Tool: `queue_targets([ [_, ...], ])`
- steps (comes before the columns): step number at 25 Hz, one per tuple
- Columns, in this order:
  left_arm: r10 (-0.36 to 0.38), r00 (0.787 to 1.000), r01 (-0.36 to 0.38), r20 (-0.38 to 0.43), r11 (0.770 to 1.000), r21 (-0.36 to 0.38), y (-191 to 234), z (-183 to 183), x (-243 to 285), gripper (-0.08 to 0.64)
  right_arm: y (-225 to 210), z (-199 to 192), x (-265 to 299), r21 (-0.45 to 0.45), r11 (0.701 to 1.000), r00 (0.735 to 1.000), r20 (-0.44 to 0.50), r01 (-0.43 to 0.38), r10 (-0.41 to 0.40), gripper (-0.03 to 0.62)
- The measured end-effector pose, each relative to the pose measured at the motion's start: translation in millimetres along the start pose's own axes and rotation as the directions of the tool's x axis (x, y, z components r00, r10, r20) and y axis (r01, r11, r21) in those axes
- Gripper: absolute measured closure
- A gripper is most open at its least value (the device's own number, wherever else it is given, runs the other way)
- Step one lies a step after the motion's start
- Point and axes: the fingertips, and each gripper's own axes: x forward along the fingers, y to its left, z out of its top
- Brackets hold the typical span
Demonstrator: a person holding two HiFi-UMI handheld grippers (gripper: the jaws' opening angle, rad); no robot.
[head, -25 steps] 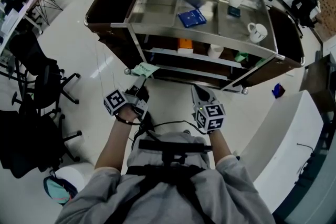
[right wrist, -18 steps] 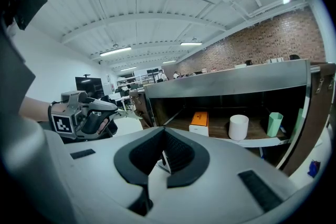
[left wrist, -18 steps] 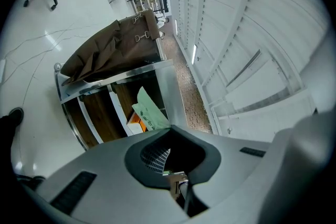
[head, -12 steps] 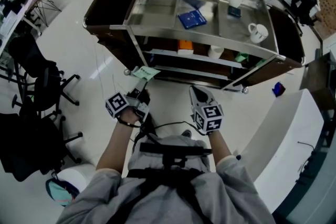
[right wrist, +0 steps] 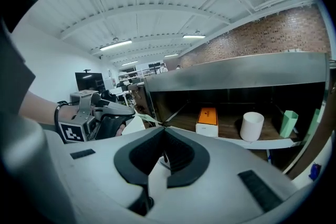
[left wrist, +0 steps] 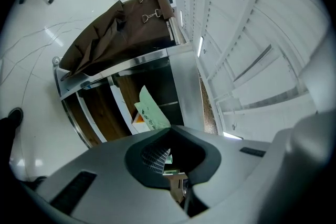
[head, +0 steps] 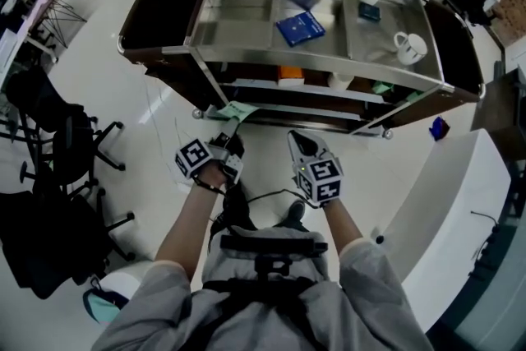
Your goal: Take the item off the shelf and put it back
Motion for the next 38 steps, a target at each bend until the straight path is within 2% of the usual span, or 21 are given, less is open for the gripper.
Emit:
queue_targets([
  [12,-0.001,1.000,0.001,0.008,0.999,-0.037,54.1,32.9,80.7,0.554,-19.0,1.6,89.0,-0.035,0.999,0.998,-0.063,-0.015,0.012,0.583],
  [20,0.016,1.000,-0.016,0.006,0.999,-0.041,90.8,46.5,124.6,0.554,-39.3,-18.8,136.5,-0.028,1.000,0.994,-0.111,-0.015,0.012,0.583],
  [29,0.003,0.999,-0.003,0.050,1.000,-0.015,125.6,71.8,159.6,0.554,-47.2,-36.2,184.4,0.038,0.999,0.994,-0.105,-0.021,0.025,0.583],
  [33,0.041,0.997,-0.038,0.061,0.998,-0.047,144.7,74.2,168.6,0.554,-56.4,-49.1,202.8,0.020,1.000,0.993,-0.118,-0.011,0.013,0.583],
  [38,0.075,0.995,-0.071,0.067,0.996,-0.061,163.8,80.7,175.8,0.554,-59.4,-54.6,211.5,0.041,0.999,0.992,-0.126,0.001,0.004,0.583],
])
